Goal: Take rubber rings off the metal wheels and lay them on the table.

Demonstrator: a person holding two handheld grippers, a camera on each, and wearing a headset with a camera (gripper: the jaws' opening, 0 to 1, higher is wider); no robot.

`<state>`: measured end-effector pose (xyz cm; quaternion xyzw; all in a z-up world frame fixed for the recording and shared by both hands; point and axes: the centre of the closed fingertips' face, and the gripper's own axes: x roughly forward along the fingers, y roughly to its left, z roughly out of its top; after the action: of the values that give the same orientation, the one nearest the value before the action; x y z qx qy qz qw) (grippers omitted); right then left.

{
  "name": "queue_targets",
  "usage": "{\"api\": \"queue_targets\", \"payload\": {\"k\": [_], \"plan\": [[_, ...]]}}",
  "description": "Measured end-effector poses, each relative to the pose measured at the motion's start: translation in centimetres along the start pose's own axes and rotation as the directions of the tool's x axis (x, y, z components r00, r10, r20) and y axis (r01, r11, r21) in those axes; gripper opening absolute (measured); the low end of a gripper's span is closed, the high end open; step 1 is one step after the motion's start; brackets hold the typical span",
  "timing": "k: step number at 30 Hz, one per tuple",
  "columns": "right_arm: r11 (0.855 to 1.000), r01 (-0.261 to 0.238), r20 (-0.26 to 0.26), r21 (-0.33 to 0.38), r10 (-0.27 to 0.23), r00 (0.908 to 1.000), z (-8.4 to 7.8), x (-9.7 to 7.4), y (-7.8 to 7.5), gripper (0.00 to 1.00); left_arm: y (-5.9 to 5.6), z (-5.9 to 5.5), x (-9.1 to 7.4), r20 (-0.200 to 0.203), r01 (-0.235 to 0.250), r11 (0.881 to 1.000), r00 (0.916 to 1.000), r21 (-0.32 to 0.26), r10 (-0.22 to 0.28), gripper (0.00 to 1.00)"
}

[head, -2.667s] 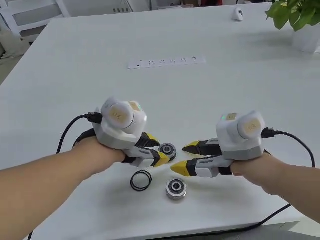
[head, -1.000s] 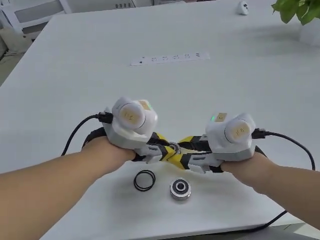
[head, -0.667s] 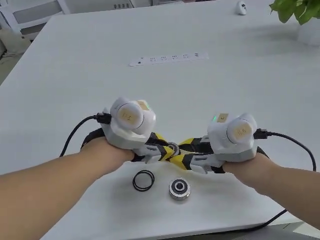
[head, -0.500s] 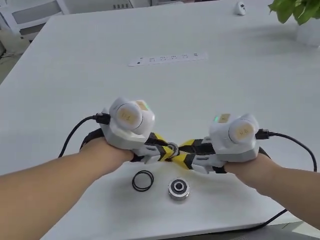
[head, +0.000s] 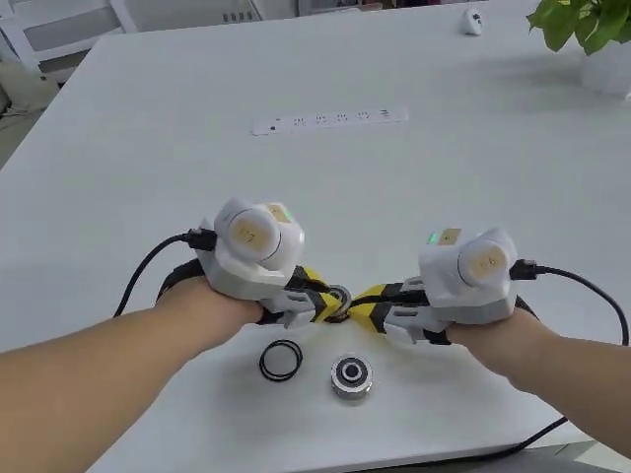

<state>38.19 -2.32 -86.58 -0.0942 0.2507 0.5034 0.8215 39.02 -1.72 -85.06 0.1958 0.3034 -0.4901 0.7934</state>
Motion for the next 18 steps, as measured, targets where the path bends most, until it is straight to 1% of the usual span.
{"api": "queue_targets", "payload": {"k": [2,7,11,12,18], "plan": [[1.000,0.001,0.001,0.006,-0.001,1.0000,0.00,-0.08,-0.06,0.00,0.02,-0.01,0.00,-0.001,0.000,1.000,1.0000,0.002,0.000,0.12],[1.000,0.011,0.006,0.027,-0.011,0.9999,0.04,-0.31,-0.23,0.00,0.05,-0.01,0.02,-0.003,0.000,1.000,1.0000,0.003,0.000,0.12],[0.998,0.012,0.021,0.055,-0.014,0.9997,0.35,-0.73,-0.42,0.00,0.09,-0.03,0.01,-0.003,-0.001,1.000,1.0000,0.004,0.001,0.12],[0.997,0.013,0.029,0.078,-0.015,0.9995,0.41,-0.77,-0.41,0.00,0.09,-0.03,0.01,-0.003,-0.001,1.000,1.0000,0.003,0.001,0.12],[0.987,0.013,0.052,0.158,-0.021,0.9984,0.58,-0.97,-0.58,0.00,-0.07,-0.07,-0.04,-0.010,-0.004,1.000,0.9999,0.007,0.004,0.12]]}}
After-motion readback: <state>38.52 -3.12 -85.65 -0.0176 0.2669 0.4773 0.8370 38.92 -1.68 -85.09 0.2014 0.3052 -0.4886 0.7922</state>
